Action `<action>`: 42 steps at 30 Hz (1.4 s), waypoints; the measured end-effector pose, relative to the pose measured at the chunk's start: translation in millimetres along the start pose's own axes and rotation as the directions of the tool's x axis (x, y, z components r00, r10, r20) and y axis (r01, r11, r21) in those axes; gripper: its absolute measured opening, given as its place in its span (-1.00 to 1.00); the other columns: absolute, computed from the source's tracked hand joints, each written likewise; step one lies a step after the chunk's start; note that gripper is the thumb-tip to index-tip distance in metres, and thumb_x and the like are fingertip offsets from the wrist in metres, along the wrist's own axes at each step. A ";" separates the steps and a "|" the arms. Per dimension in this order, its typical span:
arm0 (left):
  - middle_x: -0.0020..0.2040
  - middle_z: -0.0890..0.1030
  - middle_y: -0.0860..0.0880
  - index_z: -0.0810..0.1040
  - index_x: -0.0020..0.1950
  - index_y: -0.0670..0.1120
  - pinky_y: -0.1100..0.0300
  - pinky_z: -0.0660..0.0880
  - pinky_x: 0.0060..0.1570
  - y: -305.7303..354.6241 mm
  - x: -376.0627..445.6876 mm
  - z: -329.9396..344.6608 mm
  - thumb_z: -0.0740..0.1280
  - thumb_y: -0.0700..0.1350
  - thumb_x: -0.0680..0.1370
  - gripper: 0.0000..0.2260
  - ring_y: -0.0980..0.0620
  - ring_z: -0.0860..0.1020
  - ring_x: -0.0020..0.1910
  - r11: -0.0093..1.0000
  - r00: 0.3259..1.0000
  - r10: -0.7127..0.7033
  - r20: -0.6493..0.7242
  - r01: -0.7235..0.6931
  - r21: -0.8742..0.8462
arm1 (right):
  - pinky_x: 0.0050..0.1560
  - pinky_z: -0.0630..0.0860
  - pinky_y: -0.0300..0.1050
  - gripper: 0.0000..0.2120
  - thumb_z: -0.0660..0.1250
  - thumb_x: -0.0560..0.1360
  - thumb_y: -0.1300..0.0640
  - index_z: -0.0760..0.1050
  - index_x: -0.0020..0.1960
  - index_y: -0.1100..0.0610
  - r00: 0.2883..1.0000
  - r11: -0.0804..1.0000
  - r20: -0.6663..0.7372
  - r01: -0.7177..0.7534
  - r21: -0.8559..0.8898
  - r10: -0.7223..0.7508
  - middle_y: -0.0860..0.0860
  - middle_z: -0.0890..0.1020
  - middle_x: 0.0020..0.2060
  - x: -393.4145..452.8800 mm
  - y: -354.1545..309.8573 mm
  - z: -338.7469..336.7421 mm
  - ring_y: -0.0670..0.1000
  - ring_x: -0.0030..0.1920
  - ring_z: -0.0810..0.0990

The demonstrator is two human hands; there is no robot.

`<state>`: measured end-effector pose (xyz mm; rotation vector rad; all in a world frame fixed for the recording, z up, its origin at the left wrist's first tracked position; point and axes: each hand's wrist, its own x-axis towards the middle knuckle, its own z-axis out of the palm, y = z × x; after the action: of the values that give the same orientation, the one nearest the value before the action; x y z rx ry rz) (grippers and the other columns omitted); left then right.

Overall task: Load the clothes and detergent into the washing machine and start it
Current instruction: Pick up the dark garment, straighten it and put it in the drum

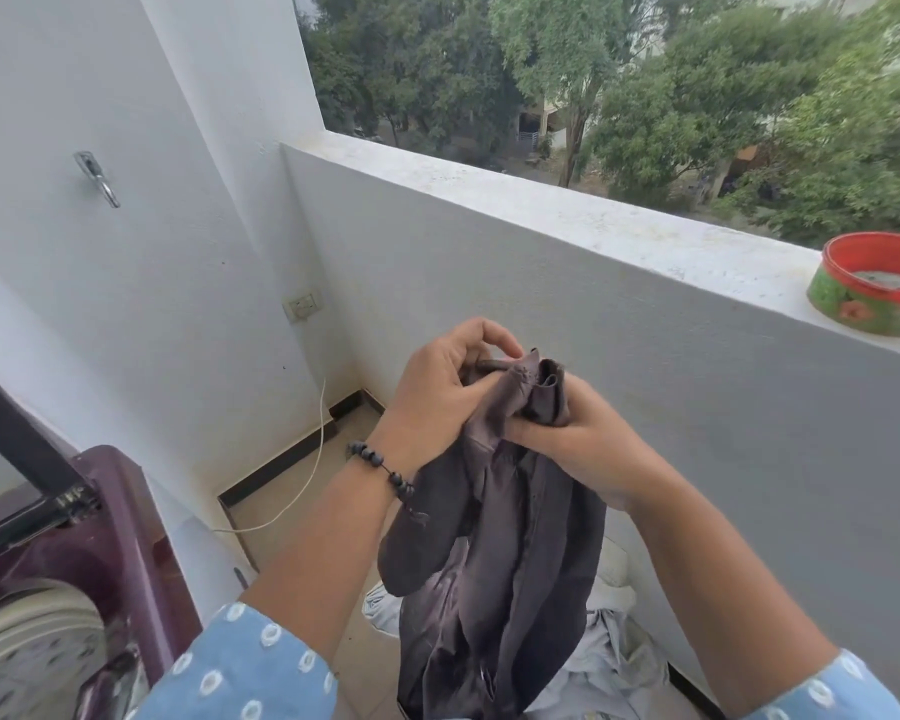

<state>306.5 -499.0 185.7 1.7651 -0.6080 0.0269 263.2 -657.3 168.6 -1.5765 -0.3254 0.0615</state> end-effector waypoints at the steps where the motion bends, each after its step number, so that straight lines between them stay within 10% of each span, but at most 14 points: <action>1: -0.30 0.61 -0.01 0.56 -0.09 0.08 0.09 0.47 -0.21 -1.0 -2.4 -0.4 0.42 0.04 0.43 -0.89 0.03 0.54 -0.29 0.999 1.000 -0.019 0.011 0.019 -0.026 | 0.18 0.56 -0.03 -0.68 0.39 0.47 0.34 0.52 0.21 0.28 1.000 1.000 -0.024 0.011 -0.021 -0.012 0.18 0.66 0.12 1.1 1.4 -1.9 0.11 0.18 0.63; 8: -0.01 0.68 -0.10 0.58 0.06 -0.06 -0.14 0.55 0.09 -30.1 -30.4 -8.7 0.45 0.10 0.45 -0.70 -0.05 0.64 -0.04 0.973 0.969 -0.225 0.102 0.229 -0.034 | 0.02 0.61 -0.07 -0.86 0.34 0.52 0.38 0.61 0.01 0.21 0.976 0.997 -0.213 0.065 0.053 -0.052 0.04 0.72 -0.11 2.2 -9.0 -27.5 0.04 -0.02 0.69; 13: -0.17 0.68 0.26 0.63 0.05 0.09 0.33 0.54 -0.19 -59.3 -49.7 -10.1 0.46 -0.15 0.50 -0.82 0.30 0.61 -0.21 0.935 0.929 -0.347 0.130 0.332 0.121 | -0.10 0.60 -0.15 -0.62 0.24 0.57 0.40 0.67 -0.21 0.02 0.935 0.983 -0.343 0.141 0.118 -0.093 -0.05 0.71 -0.24 2.1 -24.1 -54.2 -0.03 -0.14 0.69; 22: 0.01 0.61 0.00 0.54 -0.03 -0.18 0.38 0.49 -0.06 -13.0 -21.8 -9.7 0.37 -0.28 0.50 -0.92 0.28 0.58 -0.12 0.976 0.985 -0.123 -0.118 0.098 -0.196 | 0.00 0.62 -0.03 -0.82 0.31 0.53 0.39 0.64 -0.02 0.20 0.960 0.995 -0.264 0.103 0.011 -0.096 0.05 0.72 -0.13 0.2 -19.1 -46.6 0.08 -0.04 0.70; 28: 0.40 0.42 -0.21 0.33 0.38 -0.01 0.06 0.47 0.29 15.3 -9.4 29.9 0.57 0.21 0.26 -0.20 -0.04 0.51 0.30 0.878 0.984 -0.164 0.070 0.178 -0.444 | -0.03 0.61 -0.13 -0.78 0.38 0.42 0.25 0.55 0.06 0.18 0.969 0.974 -0.192 0.181 0.139 -0.153 -0.01 0.70 -0.13 6.8 -12.1 -0.3 -0.02 -0.06 0.68; 32: 0.41 0.44 -0.17 0.26 0.45 0.09 0.05 0.46 0.29 14.5 -11.4 35.7 0.63 0.18 0.19 -0.07 -0.05 0.51 0.34 0.833 0.981 -0.193 0.022 0.176 -0.524 | 0.07 0.58 -0.17 -0.55 0.34 0.42 0.29 0.36 0.27 0.09 0.959 0.966 -0.214 0.217 0.140 -0.185 -0.14 0.63 0.00 9.8 -3.8 10.7 -0.08 0.03 0.64; 36: 0.22 0.62 -0.05 0.32 0.46 0.06 0.12 0.52 0.19 16.2 -13.7 32.2 0.57 -0.10 0.28 -0.20 -0.01 0.60 0.22 0.801 0.963 -0.269 -0.025 0.209 -0.561 | 0.40 0.36 0.25 -0.20 0.32 0.39 0.07 0.02 0.47 -0.37 0.944 0.947 -0.167 0.248 -0.204 -0.284 0.00 0.26 0.48 15.0 5.8 11.9 0.17 0.46 0.33; 39: 0.17 0.64 -0.10 0.43 0.40 0.01 0.06 0.52 0.22 19.5 -14.8 28.0 0.51 -0.27 0.38 -0.38 -0.03 0.63 0.15 0.804 0.955 -0.296 -0.001 0.248 -0.541 | 0.52 0.02 0.30 -0.08 0.29 0.31 -0.13 -0.22 0.47 -0.33 0.946 0.906 -0.180 0.187 -0.380 -0.271 -0.13 -0.09 0.59 19.2 5.6 9.9 0.02 0.59 -0.15; 42: -0.02 0.68 -0.10 0.54 0.23 -0.17 0.18 0.57 0.08 22.7 -12.9 27.5 0.39 -0.41 0.48 -0.65 0.02 0.65 -0.02 0.839 0.946 -0.322 -0.024 0.273 -0.471 | 0.51 -0.04 0.33 -0.05 0.27 0.27 -0.19 -0.25 0.47 -0.26 0.943 0.888 -0.207 0.152 -0.435 -0.262 -0.08 -0.14 0.59 20.1 5.6 11.3 -0.01 0.58 -0.22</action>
<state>278.0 -522.6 193.9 1.3607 -0.2274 -0.2274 280.6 -641.5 165.9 -1.9338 -0.3120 -0.4070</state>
